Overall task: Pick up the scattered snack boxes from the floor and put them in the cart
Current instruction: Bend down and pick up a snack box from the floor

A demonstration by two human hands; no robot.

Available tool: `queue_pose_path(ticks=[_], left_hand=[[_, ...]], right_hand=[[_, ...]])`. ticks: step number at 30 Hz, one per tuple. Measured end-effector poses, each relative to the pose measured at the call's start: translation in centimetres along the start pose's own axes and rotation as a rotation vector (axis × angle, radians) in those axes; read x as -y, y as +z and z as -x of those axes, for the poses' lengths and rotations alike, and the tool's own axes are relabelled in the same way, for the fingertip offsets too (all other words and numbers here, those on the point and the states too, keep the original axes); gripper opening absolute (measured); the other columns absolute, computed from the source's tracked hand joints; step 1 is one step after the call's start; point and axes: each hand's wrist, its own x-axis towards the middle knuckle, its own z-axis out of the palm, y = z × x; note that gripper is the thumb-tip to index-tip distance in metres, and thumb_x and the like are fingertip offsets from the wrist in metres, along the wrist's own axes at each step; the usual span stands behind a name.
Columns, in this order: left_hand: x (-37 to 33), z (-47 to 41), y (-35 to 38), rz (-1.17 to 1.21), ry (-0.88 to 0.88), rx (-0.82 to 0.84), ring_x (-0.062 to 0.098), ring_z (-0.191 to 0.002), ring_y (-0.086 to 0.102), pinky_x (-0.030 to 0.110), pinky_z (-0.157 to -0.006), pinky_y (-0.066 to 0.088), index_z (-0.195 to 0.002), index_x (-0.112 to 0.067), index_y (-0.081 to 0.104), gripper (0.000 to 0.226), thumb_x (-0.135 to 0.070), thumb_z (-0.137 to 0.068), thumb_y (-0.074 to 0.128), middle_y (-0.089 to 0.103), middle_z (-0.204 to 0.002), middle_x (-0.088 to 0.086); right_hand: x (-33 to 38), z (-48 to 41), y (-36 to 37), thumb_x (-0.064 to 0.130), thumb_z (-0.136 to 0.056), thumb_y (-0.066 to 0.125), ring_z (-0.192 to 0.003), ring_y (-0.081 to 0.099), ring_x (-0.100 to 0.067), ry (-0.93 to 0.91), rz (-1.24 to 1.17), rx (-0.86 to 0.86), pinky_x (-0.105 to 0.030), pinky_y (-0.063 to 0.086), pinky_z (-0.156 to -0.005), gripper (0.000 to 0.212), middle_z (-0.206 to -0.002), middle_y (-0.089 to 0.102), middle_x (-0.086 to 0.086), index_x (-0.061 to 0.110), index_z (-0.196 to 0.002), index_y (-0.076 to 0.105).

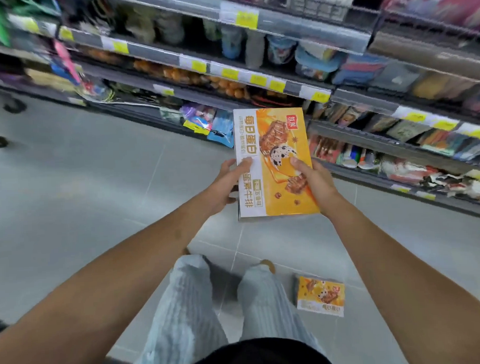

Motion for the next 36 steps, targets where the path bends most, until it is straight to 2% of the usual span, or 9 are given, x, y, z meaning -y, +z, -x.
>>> queue_pose_path(ticks=[3,8,12,15,18,23,29,33,36], left_hand=[[-0.3,1.2,-6.1,0.090,0.056,-0.066,0.021,-0.091,0.065,0.037,-0.082,0.053,-0.135,-0.020,0.041,0.054,-0.050,-0.092,0.051,0.068,-0.101,0.002],[-1.2,3.3,-18.2,0.156,0.085,-0.194,0.022,-0.092,0.068,0.035,-0.080,0.054,-0.125,-0.013,0.053,0.044,-0.045,-0.095,0.048,0.070,-0.104,0.005],[-3.0,4.9,-27.7,0.241,0.120,-0.272,0.016,-0.077,0.068,0.028,-0.065,0.053,-0.118,-0.014,0.056,0.034,-0.039,-0.097,0.046,0.070,-0.089,-0.002],[-4.1,6.0,-33.9,0.291,0.133,-0.330,0.016,-0.079,0.068,0.028,-0.064,0.052,-0.126,-0.011,0.053,0.042,-0.040,-0.097,0.047,0.070,-0.096,0.002],[-5.4,7.0,-39.8,0.347,0.141,-0.390,0.017,-0.078,0.068,0.027,-0.060,0.050,-0.129,-0.010,0.051,0.046,-0.041,-0.096,0.047,0.070,-0.104,0.006],[-7.3,8.4,-48.3,0.412,0.178,-0.480,0.017,-0.077,0.066,0.028,-0.064,0.051,-0.123,-0.012,0.055,0.039,-0.039,-0.097,0.045,0.069,-0.091,0.002],[-9.9,8.6,-59.3,0.503,0.169,-0.609,0.018,-0.074,0.066,0.031,-0.078,0.053,-0.087,-0.022,0.059,0.025,-0.040,-0.097,0.046,0.068,-0.082,0.000],[-12.7,7.9,-66.3,0.551,0.154,-0.674,0.016,-0.071,0.065,0.029,-0.071,0.053,-0.087,-0.022,0.058,0.026,-0.040,-0.098,0.044,0.067,-0.080,-0.001],[-15.1,7.4,-72.2,0.602,0.166,-0.723,0.016,-0.072,0.065,0.028,-0.064,0.051,-0.099,-0.018,0.059,0.027,-0.040,-0.098,0.042,0.068,-0.083,0.000]], right_hand=[[1.0,-0.6,6.7,0.035,-0.084,0.069,-0.066,0.067,0.007,-0.035,0.092,0.107,-0.011,0.050,-0.055,0.035,-0.097,0.068,0.008,0.020,-0.113,0.058],[2.3,-0.9,19.8,0.048,-0.082,0.067,-0.095,0.060,-0.004,0.006,0.241,0.234,-0.019,0.045,-0.075,0.056,-0.120,0.058,0.015,0.017,-0.126,0.048],[3.9,-1.6,30.3,0.040,-0.089,0.062,-0.076,0.055,0.005,-0.028,0.322,0.281,-0.013,0.043,-0.058,0.032,-0.105,0.060,0.018,0.027,-0.117,0.051],[5.4,-1.3,37.4,0.045,-0.084,0.067,-0.086,0.066,-0.009,-0.042,0.401,0.331,-0.029,0.054,-0.073,0.031,-0.114,0.067,0.003,0.030,-0.110,0.059],[6.6,-1.4,43.9,0.048,-0.077,0.072,-0.092,0.071,-0.020,-0.061,0.429,0.352,-0.041,0.056,-0.087,0.054,-0.112,0.070,-0.001,0.023,-0.123,0.057],[8.5,-2.5,54.0,0.044,-0.085,0.065,-0.078,0.069,-0.011,-0.128,0.537,0.454,-0.026,0.051,-0.061,0.031,-0.098,0.070,0.005,0.025,-0.109,0.061],[10.6,-5.1,67.0,0.053,-0.085,0.062,-0.087,0.067,-0.010,-0.222,0.675,0.615,-0.029,0.052,-0.073,0.037,-0.104,0.067,0.006,0.028,-0.112,0.057],[12.5,-7.5,75.5,0.050,-0.088,0.059,-0.089,0.066,-0.008,-0.255,0.734,0.716,-0.026,0.055,-0.078,0.039,-0.103,0.068,0.011,0.024,-0.116,0.060],[14.8,-9.4,83.1,0.057,-0.085,0.059,-0.103,0.065,-0.016,-0.270,0.817,0.775,-0.034,0.050,-0.093,0.050,-0.119,0.066,0.004,0.024,-0.123,0.061]])
